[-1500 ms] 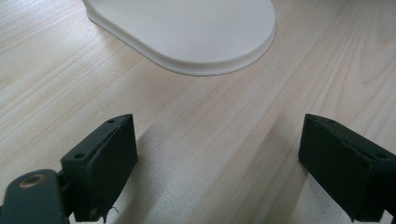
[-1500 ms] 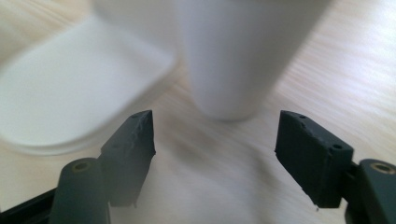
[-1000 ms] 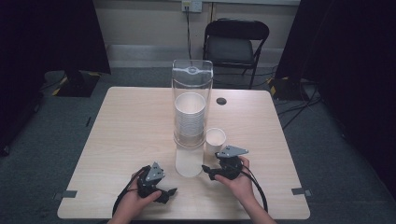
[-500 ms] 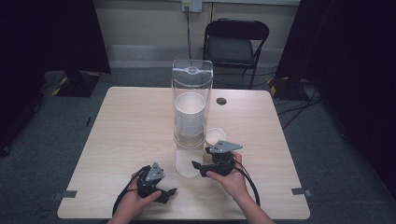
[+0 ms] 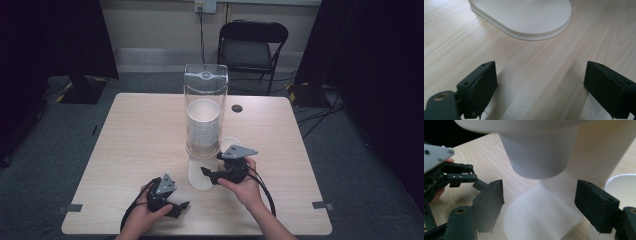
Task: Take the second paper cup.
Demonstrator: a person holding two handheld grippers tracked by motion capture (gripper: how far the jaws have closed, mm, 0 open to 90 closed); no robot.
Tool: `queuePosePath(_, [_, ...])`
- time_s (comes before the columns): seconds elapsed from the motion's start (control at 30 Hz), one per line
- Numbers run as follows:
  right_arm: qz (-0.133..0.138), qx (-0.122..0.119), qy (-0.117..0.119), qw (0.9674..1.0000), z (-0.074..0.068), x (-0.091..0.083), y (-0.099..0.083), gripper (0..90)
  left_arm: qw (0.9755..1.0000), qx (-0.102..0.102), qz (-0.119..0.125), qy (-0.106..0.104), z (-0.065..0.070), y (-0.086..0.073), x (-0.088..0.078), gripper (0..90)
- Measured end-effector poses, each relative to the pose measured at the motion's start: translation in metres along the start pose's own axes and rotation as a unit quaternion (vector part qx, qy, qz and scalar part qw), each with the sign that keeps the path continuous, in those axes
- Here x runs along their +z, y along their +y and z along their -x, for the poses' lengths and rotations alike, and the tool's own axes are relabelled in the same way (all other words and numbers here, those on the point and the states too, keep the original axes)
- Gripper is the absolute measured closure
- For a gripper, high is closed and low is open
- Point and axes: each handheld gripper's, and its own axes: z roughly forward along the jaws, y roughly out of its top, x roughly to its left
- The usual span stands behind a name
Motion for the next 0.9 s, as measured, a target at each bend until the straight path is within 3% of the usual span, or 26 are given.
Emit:
queuePosePath(0.77, [0.038, 0.007, 0.005, 0.9992, -0.003, 0.007, 0.017, 24.0, 1.0000, 0.000, -0.002, 0.000, 0.000, 0.000, 0.000, 10.5])
queuePosePath(0.9, [0.057, 0.010, 0.003, 0.9983, -0.001, 0.008, 0.017, 26.5, 1.0000, 0.000, -0.002, 0.000, 0.000, 0.000, 0.000, 10.5])
